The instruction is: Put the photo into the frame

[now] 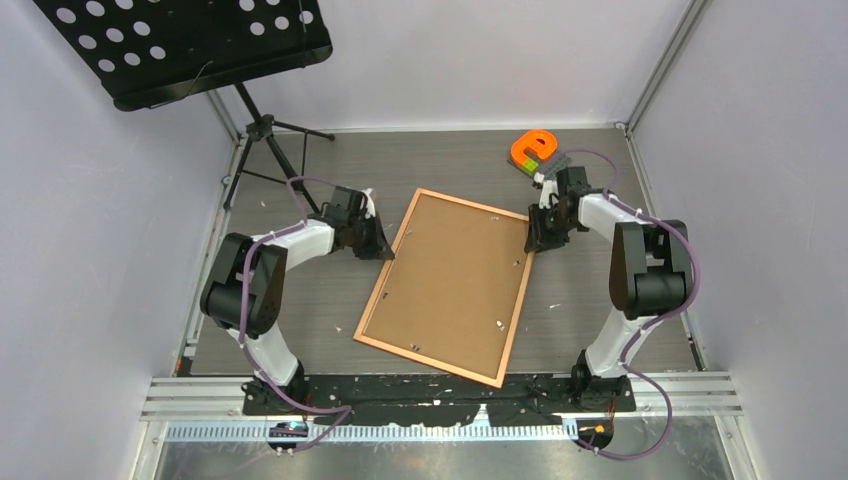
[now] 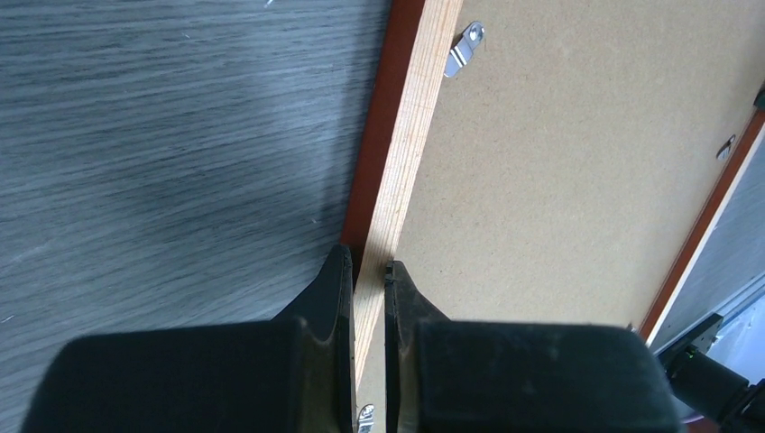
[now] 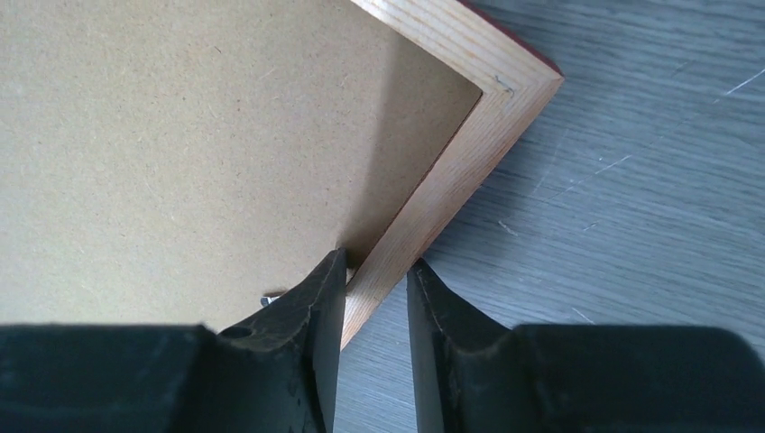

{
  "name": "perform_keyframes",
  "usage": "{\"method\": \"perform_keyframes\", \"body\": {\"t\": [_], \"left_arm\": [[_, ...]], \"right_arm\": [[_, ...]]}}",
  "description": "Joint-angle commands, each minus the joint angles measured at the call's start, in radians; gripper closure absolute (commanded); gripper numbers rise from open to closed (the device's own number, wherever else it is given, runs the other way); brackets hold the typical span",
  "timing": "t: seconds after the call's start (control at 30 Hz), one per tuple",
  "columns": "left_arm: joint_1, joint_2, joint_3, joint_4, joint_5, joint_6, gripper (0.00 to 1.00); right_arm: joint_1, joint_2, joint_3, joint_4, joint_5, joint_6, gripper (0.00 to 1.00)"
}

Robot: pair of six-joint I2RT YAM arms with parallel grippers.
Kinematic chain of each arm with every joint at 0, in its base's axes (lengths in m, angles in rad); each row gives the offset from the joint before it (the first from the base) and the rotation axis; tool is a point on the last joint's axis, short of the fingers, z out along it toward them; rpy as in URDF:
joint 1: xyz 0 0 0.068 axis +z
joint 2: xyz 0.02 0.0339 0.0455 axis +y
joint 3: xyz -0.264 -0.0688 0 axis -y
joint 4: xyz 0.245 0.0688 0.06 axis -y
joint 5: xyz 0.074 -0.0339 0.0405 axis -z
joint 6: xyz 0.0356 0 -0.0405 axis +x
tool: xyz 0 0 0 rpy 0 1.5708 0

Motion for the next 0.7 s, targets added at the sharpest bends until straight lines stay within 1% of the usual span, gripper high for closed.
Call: {"method": "perform_keyframes", "body": {"t": [0.0,0.13,0.3,0.47,0.57,0.67], "left_arm": [[0.001,0.039,-0.043,-0.070,0.022,-0.007,1.00],[-0.002,0.050,-0.045,-0.079,0.076,0.010,1.00],[-0.013,0.066,-0.033,-0.126,0.088,0.065,0.99],[-0.016,0.078,-0.008,-0.169,0.094,0.106,0.80],[-0.015,0.076,0.005,-0.172,0.080,0.118,0.62],[-0.016,0.080,0.027,-0.174,0.064,0.120,0.50]], "right_arm": [[-0.002,0.032,0.079,0.014,-0.036,-0.008,0.73],[-0.002,0.076,0.148,0.003,-0.063,-0.019,0.80],[0.005,0.140,0.236,-0.015,-0.089,-0.041,0.84],[0.023,0.174,0.275,-0.031,-0.111,-0.077,0.87],[0.027,0.184,0.280,-0.037,-0.125,-0.095,0.88],[0.030,0.180,0.276,-0.045,-0.131,-0.112,0.89]]}}
